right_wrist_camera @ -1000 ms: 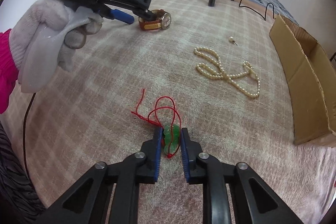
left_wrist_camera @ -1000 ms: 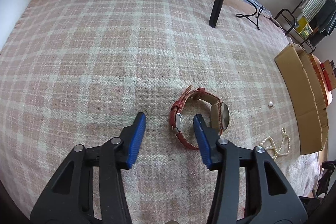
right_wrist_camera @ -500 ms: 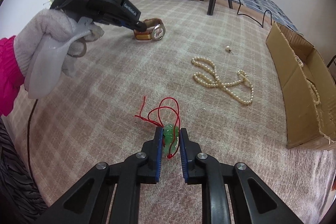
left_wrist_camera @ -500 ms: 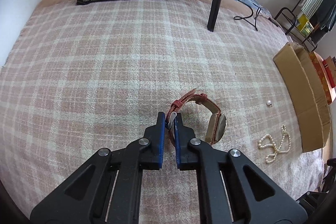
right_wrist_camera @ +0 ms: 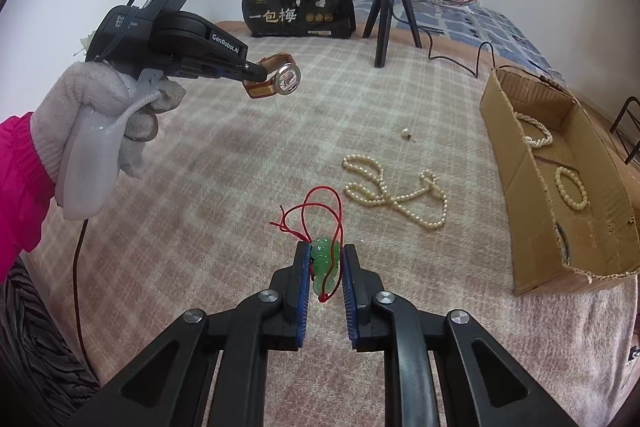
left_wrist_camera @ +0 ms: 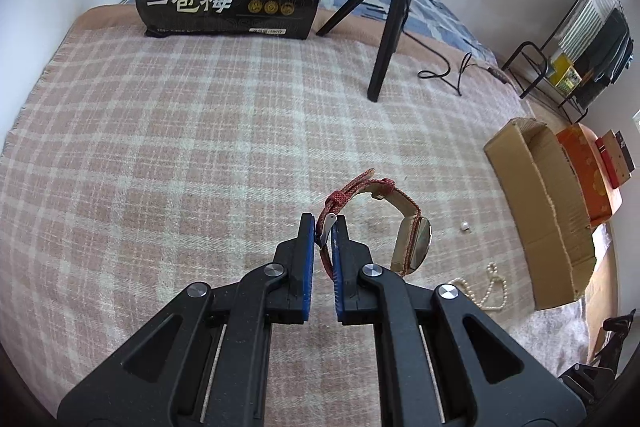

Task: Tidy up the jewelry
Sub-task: 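Carry the watch and green pendant in both tools over the cardboard box, then open the left tool to drop the watch while the right tool releases the pendant, then move both tools back toward the pearl strand and pearl stud earring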

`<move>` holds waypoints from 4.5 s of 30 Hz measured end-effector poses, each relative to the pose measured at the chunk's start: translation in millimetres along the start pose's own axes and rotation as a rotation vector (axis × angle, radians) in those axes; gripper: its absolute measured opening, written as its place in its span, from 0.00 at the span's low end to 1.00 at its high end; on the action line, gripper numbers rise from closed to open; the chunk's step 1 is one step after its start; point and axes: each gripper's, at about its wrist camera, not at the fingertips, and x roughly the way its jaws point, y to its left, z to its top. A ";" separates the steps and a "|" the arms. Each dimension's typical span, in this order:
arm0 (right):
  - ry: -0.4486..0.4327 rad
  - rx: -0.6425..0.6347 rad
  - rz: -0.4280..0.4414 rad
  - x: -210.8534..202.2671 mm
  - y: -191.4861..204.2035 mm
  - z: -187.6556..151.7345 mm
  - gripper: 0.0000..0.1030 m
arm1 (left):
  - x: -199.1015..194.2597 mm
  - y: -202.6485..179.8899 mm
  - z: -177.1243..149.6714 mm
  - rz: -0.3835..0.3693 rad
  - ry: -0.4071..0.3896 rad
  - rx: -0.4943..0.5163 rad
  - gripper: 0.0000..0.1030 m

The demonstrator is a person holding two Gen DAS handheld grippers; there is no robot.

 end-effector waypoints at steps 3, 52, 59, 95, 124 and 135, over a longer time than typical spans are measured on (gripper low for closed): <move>-0.022 0.012 -0.005 -6.8 -7.0 3.9 0.13 | -4.4 -10.6 4.2 -0.018 -0.014 0.009 0.06; -0.119 0.330 -0.294 -53.3 -201.2 2.4 0.13 | 29.6 -262.3 0.9 -0.207 0.004 0.211 0.06; -0.099 0.358 -0.328 -48.9 -221.6 1.2 0.13 | 41.2 -268.3 -4.6 -0.192 0.024 0.228 0.06; -0.140 0.267 -0.433 -67.8 -183.2 22.4 0.95 | -13.2 -228.7 0.3 -0.151 -0.071 0.265 0.33; -0.217 0.114 -0.152 -51.8 -110.0 39.5 0.83 | -31.4 -100.2 -0.3 -0.041 -0.086 0.262 0.46; -0.042 0.127 -0.032 4.1 -87.1 27.8 0.47 | 1.4 -112.8 -4.9 -0.088 -0.018 0.327 0.46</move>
